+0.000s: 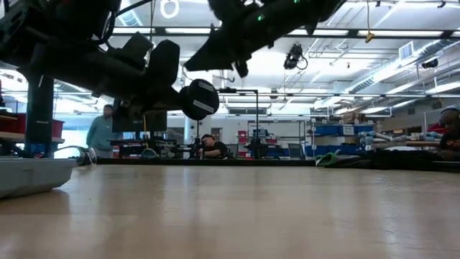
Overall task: Coil cords
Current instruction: Coil the black wire onto the spool
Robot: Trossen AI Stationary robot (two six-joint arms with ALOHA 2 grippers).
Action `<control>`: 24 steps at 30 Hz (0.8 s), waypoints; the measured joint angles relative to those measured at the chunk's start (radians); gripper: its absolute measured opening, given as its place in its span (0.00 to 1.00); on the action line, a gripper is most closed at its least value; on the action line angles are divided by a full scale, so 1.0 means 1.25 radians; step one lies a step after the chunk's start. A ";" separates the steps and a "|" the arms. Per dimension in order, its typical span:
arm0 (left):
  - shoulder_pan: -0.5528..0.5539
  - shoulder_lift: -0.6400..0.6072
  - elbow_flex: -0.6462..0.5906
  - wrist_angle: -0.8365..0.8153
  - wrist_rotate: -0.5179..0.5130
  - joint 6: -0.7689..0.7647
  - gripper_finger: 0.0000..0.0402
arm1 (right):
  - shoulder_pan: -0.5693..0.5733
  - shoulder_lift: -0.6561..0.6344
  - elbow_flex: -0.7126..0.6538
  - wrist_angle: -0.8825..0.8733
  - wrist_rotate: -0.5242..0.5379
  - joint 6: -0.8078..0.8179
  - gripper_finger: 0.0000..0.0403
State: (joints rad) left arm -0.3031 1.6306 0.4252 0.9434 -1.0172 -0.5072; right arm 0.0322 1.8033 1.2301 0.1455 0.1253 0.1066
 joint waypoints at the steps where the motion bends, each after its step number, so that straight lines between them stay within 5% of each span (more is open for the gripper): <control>1: 0.000 0.000 0.000 0.007 -0.004 0.001 0.00 | 0.004 0.010 0.000 0.001 0.001 0.000 0.00; 13: -0.003 0.000 -0.001 0.038 -0.002 -0.022 0.00 | 0.038 0.137 -0.009 0.030 0.093 -0.005 0.00; 24: -0.005 0.000 -0.030 -0.025 0.009 -0.126 0.00 | 0.040 0.141 -0.142 0.124 0.063 0.082 0.08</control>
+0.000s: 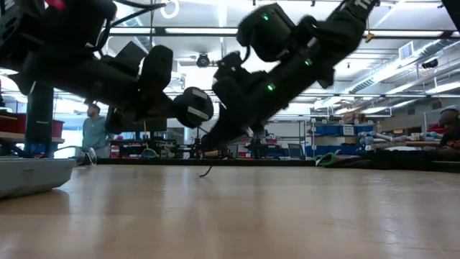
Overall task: Coil cords
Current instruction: Coil the black wire onto the spool
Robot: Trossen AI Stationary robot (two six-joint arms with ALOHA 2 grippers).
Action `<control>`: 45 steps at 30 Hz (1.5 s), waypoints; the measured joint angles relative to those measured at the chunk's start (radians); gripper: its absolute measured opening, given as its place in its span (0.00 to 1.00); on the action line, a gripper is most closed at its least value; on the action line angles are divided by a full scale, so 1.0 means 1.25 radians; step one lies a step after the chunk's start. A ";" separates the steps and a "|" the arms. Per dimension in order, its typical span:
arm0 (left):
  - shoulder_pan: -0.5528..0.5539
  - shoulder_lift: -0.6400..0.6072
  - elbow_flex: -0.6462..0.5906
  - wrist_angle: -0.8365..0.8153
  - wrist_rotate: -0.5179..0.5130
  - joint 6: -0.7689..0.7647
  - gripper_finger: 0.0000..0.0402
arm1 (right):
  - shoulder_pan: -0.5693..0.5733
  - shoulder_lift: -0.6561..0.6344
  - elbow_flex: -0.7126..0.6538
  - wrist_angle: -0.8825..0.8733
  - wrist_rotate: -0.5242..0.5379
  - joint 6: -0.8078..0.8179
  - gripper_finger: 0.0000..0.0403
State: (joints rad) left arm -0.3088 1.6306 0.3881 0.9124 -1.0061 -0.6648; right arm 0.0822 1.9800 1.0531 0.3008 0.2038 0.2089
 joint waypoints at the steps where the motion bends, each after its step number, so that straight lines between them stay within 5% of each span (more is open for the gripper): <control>1: 0.000 0.000 -0.001 -0.018 0.004 -0.010 0.00 | 0.000 0.000 -0.016 0.019 -0.008 0.009 0.08; 6: 0.000 0.008 -0.001 -0.092 0.005 -0.076 0.00 | 0.001 -0.001 -0.069 0.107 -0.020 0.048 0.07; 21: 0.000 0.078 0.000 -0.094 0.010 -0.144 0.00 | 0.003 -0.003 -0.082 0.039 -0.070 0.077 0.07; 36: 0.000 0.078 0.000 -0.098 0.010 -0.143 0.00 | -0.043 -0.007 -0.079 -0.034 -0.333 0.073 0.07; 45: 0.000 0.078 0.000 -0.096 0.010 -0.143 0.00 | -0.060 -0.007 -0.099 -0.011 -0.336 0.031 0.07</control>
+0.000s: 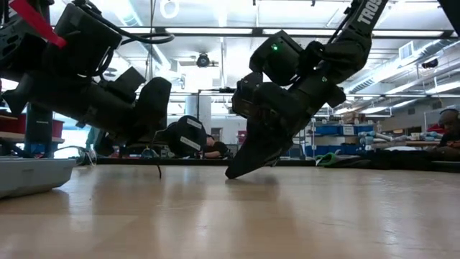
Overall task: Coil cords
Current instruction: Coil the black wire onto the spool
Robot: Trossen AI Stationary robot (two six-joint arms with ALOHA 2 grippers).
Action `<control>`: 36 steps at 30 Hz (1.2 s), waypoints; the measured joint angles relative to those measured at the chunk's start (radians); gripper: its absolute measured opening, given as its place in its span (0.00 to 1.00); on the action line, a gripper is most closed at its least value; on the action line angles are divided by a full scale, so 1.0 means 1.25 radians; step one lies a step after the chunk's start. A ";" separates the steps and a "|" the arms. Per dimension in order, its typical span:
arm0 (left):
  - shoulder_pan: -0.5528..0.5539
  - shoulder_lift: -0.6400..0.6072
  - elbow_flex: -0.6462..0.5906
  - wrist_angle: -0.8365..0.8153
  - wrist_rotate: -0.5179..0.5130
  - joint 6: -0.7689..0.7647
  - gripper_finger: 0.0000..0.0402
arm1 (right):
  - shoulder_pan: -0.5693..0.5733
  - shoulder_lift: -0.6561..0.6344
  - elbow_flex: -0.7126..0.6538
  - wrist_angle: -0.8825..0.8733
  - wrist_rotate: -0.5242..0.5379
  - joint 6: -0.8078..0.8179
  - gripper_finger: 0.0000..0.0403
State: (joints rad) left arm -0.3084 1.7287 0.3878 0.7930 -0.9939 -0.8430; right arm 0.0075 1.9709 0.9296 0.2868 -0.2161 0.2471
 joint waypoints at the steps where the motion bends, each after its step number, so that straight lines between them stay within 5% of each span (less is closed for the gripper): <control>1: 0.000 0.000 0.000 0.001 0.000 0.000 0.00 | -0.002 0.000 -0.012 0.018 0.000 0.006 0.07; 7: 0.000 0.000 0.000 0.001 0.000 0.000 0.00 | -0.010 0.002 -0.137 0.270 0.026 0.048 0.07; 14: 0.000 0.000 0.000 0.024 -0.001 0.007 0.00 | 0.038 0.020 -0.214 0.583 0.230 0.055 0.07; 17: 0.000 -0.001 0.000 0.055 -0.002 0.035 0.00 | 0.062 0.063 -0.174 0.572 0.280 0.038 0.08; 28: 0.000 -0.001 0.000 0.086 0.001 0.067 0.00 | 0.090 0.254 0.054 0.593 0.258 -0.027 0.21; 36: 0.000 -0.001 0.000 0.091 0.003 0.067 0.00 | 0.096 0.281 0.130 0.514 0.248 -0.107 0.35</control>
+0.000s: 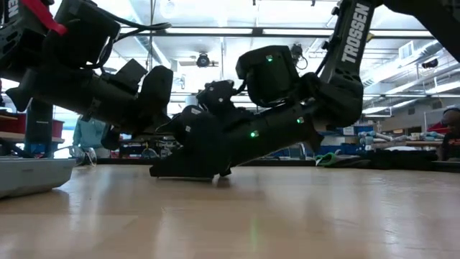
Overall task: Coil cords
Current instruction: Coil the black wire onto the spool
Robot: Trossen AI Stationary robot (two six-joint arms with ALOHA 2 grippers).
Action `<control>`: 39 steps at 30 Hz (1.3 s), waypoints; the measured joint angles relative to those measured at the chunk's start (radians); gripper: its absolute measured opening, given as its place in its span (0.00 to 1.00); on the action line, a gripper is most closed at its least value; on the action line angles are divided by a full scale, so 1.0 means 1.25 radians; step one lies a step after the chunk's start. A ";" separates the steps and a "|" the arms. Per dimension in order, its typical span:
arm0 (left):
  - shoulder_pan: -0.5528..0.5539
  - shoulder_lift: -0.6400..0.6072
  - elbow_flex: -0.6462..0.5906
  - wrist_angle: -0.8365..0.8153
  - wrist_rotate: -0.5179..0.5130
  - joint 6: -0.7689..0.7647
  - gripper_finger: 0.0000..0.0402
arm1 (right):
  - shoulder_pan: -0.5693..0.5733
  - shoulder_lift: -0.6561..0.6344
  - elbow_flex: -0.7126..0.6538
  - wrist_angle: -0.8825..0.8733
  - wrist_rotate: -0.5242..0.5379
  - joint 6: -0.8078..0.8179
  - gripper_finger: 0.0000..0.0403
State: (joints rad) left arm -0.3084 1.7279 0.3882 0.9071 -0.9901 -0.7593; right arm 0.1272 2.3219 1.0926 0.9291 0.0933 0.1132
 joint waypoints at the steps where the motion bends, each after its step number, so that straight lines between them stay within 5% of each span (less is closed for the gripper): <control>1: 0.000 0.000 0.000 0.000 0.000 0.000 0.00 | 0.000 0.000 0.004 -0.005 0.000 -0.013 0.36; 5: 0.000 0.000 -0.001 0.017 0.000 0.011 0.00 | 0.000 0.001 0.025 -0.044 0.002 -0.046 0.32; 11: 0.000 0.000 0.000 0.038 0.000 0.021 0.00 | -0.005 -0.002 0.031 -0.076 0.007 -0.024 0.03; 24: -0.022 0.000 0.000 0.040 0.000 0.037 0.00 | -0.047 -0.091 -0.096 -0.130 0.037 0.136 0.00; 39: -0.027 0.000 0.000 0.078 0.027 0.075 0.00 | -0.183 -0.392 -0.153 -0.698 0.038 0.111 0.00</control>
State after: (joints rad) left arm -0.3424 1.7275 0.3878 1.0047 -0.9562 -0.6655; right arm -0.1012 1.8323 0.9016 0.0568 0.1414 0.2514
